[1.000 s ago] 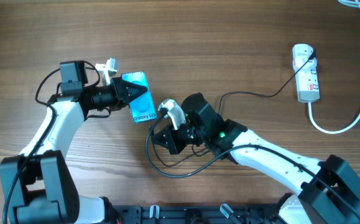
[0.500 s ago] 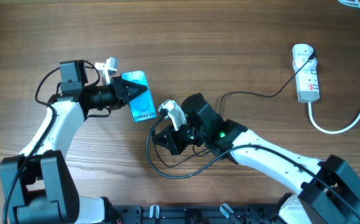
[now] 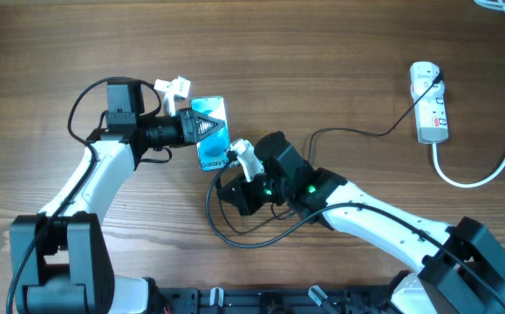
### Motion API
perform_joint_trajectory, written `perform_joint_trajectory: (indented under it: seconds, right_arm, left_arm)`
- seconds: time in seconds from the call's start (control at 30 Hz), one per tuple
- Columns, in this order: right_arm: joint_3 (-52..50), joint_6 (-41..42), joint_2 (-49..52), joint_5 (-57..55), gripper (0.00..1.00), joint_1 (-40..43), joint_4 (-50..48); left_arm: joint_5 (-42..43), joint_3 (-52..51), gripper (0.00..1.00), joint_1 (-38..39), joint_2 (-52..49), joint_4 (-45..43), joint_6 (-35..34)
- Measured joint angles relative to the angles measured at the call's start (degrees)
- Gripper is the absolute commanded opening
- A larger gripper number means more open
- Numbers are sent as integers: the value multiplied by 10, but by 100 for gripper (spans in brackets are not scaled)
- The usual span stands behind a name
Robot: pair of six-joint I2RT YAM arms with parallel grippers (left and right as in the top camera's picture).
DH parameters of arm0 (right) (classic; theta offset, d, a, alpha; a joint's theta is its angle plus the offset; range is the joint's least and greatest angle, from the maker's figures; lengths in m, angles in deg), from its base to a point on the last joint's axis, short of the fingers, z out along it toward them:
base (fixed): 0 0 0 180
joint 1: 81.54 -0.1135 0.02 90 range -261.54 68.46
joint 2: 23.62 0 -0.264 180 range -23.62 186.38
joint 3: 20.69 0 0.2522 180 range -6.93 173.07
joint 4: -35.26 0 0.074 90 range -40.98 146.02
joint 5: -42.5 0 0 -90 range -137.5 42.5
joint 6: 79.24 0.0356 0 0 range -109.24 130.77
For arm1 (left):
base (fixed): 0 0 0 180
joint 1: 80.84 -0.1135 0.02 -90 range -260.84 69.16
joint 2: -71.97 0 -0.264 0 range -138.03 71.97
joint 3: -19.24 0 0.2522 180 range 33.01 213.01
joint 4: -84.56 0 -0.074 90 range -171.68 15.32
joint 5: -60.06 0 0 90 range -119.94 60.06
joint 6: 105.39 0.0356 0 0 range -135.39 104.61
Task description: Plug charger to phone and switch on socket
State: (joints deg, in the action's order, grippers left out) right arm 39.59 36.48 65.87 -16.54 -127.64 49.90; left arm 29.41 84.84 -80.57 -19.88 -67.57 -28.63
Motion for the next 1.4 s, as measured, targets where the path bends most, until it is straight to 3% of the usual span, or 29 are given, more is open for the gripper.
perform_joint_trajectory:
  seconds: [0.4,0.63,1.4]
  right_arm:
    - [0,59,0,1,4,0,16]
    - [43,51,0,3,4,0,102]
    - [43,25,0,-17,4,-1,78]
  left_arm:
    - [3,0,4,0,0,1,6]
    - [12,0,4,0,0,2,8]
    - [49,0,4,0,0,2,8]
